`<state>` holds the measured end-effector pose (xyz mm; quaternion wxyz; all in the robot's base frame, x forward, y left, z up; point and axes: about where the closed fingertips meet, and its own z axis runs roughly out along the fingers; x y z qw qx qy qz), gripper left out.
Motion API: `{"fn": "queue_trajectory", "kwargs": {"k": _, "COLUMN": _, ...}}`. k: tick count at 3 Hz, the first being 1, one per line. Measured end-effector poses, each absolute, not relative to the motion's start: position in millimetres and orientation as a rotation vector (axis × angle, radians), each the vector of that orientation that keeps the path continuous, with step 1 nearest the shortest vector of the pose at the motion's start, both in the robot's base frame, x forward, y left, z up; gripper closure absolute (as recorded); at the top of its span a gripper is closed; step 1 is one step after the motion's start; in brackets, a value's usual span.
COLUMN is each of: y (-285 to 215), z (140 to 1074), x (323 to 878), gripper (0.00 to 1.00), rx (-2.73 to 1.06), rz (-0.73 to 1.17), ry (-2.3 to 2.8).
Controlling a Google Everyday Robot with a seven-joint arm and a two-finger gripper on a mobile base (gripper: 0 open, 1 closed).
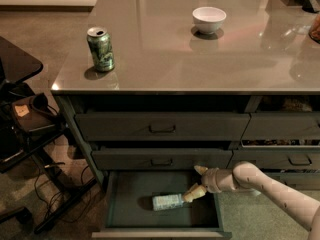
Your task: Pick blue plastic bottle from bottom drawer and place on counter
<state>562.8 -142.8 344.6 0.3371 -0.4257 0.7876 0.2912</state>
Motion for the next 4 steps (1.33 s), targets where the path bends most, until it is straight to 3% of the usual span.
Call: {"fn": "queue_trajectory", "kwargs": {"k": 4, "y": -160, "z": 248, "x": 556, "gripper": 0.00, "rx": -0.985, "rz": 0.893, "ry": 2.138}}
